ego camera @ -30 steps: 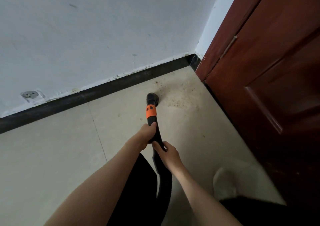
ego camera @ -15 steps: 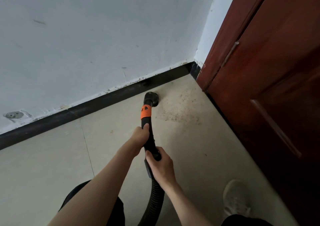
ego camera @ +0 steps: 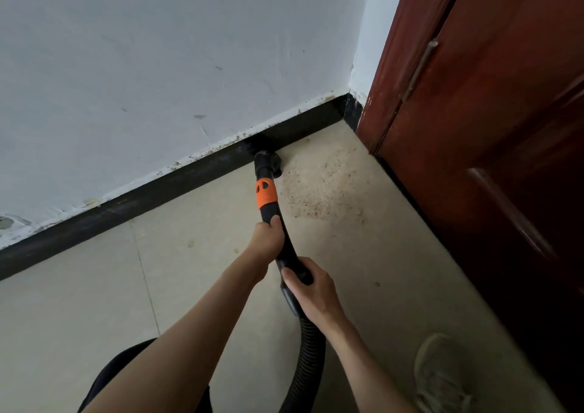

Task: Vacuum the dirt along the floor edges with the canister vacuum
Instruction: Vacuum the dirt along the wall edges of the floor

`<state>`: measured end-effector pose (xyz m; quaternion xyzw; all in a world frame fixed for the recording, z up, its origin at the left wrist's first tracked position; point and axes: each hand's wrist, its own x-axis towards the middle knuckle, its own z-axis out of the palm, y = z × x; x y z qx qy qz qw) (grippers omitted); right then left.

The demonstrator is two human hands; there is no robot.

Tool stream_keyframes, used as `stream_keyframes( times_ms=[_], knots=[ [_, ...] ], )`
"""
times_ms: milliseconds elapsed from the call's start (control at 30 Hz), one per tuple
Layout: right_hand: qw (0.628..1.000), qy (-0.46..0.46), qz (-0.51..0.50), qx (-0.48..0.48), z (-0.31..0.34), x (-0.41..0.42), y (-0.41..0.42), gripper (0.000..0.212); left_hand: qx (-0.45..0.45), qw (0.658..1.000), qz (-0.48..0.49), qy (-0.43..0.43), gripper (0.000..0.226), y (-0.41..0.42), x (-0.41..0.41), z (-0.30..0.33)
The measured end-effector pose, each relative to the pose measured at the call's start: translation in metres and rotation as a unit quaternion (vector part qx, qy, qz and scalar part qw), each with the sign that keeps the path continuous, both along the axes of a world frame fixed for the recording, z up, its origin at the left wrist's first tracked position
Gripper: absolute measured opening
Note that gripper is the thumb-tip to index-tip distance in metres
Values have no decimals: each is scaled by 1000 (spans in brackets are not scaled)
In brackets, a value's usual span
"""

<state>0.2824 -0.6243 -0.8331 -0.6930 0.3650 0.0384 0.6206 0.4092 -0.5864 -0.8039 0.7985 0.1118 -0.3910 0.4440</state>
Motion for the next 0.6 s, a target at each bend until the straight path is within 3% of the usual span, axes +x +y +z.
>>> stream_keyframes(
  times_ms=[133,367,467,600],
  knots=[
    [1000,-4,-13,-3,-2,-4,-10,15,21,999,-8,-29,31,-15,-9,1],
    [999,6,-21,-31,-3,0,-31,3,10,999,-28,-19,43,-41,-6,-2],
    [998,10,-38,-43,0,2,-41,13,-1,999,-48,-26,46,-56,-3,1],
    [997,14,-58,-58,3,10,-60,4,-7,997,-72,-32,46,-81,3,4]
  ],
)
